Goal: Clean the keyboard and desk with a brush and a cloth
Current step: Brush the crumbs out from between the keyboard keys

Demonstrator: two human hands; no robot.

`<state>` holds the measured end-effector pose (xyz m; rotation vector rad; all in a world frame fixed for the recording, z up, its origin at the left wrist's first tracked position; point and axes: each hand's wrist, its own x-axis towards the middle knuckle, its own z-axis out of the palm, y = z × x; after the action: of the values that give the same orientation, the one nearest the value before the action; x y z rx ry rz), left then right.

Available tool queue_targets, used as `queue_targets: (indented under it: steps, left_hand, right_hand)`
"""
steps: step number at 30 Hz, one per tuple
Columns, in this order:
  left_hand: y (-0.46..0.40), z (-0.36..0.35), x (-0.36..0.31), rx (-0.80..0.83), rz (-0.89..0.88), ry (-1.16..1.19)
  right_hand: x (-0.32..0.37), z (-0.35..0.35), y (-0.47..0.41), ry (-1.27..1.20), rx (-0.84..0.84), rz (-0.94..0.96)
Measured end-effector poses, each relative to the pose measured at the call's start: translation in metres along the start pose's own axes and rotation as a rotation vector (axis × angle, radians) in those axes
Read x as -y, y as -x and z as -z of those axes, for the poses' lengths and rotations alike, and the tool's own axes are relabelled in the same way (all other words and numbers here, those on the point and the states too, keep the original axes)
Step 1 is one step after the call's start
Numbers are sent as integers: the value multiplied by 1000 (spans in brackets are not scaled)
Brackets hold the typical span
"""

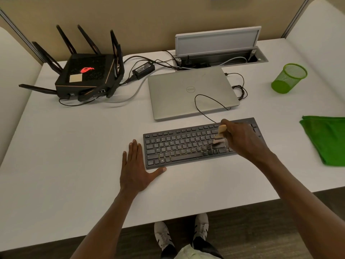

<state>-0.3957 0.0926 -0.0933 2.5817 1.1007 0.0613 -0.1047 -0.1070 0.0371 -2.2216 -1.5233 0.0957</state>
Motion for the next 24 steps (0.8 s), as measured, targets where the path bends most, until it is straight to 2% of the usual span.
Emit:
queue_targets:
  steps: [4, 8, 13, 18, 24]
  left_hand:
    - [1, 1, -1, 2, 4, 4]
    - [1, 1, -1, -2, 2, 4]
    - [0, 0, 0, -4, -1, 10]
    - [0, 0, 1, -4, 2, 7]
    - [0, 0, 0, 1, 4, 6]
  right_hand:
    - [8, -15, -3, -72, 26, 58]
    - [-8, -10, 4, -24, 52, 33]
    - [-4, -4, 5, -24, -16, 27]
    - [10, -18, 4, -94, 18, 72]
    - [-15, 0, 8, 24, -20, -76]
